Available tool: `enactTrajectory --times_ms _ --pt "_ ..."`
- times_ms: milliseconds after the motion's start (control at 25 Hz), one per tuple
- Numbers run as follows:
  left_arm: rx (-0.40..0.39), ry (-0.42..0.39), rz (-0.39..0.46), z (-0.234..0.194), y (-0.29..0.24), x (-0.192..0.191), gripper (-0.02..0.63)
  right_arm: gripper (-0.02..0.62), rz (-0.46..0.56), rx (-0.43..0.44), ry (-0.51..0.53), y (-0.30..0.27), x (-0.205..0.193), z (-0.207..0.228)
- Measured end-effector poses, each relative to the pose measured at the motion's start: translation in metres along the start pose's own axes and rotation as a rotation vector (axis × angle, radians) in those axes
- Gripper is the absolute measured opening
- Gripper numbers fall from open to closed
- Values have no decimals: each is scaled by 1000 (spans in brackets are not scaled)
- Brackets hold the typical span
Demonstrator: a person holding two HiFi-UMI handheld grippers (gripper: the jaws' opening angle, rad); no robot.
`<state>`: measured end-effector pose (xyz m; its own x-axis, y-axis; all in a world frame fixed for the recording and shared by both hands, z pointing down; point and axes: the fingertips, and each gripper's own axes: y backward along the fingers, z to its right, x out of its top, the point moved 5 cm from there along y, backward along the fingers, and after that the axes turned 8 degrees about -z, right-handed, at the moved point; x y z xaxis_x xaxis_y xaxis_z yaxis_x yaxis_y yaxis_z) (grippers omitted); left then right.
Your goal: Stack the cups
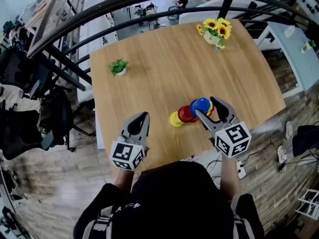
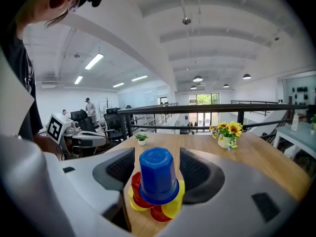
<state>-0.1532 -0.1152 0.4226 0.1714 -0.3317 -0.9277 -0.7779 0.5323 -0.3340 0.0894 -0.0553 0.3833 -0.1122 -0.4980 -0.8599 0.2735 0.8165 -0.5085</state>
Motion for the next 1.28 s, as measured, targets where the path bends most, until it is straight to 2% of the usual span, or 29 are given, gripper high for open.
enactTrajectory --times_ms 200,400,560,640,1280 --pt "5 -1 5 0 0 3 17 280 149 -51 -13 24 16 4" --pt "-9 -7 -1 6 -1 3 17 162 270 -138 -57 44 5 8" --pt "-19 -16 -10 12 -3 3 17 33 313 -180 -99 54 -8 11" --pt "-23 -21 -12 16 -4 4 17 2 319 -187 -105 57 -13 9" --pt "-29 -37 -3 29 -6 5 17 2 360 -223 -176 72 -35 15"
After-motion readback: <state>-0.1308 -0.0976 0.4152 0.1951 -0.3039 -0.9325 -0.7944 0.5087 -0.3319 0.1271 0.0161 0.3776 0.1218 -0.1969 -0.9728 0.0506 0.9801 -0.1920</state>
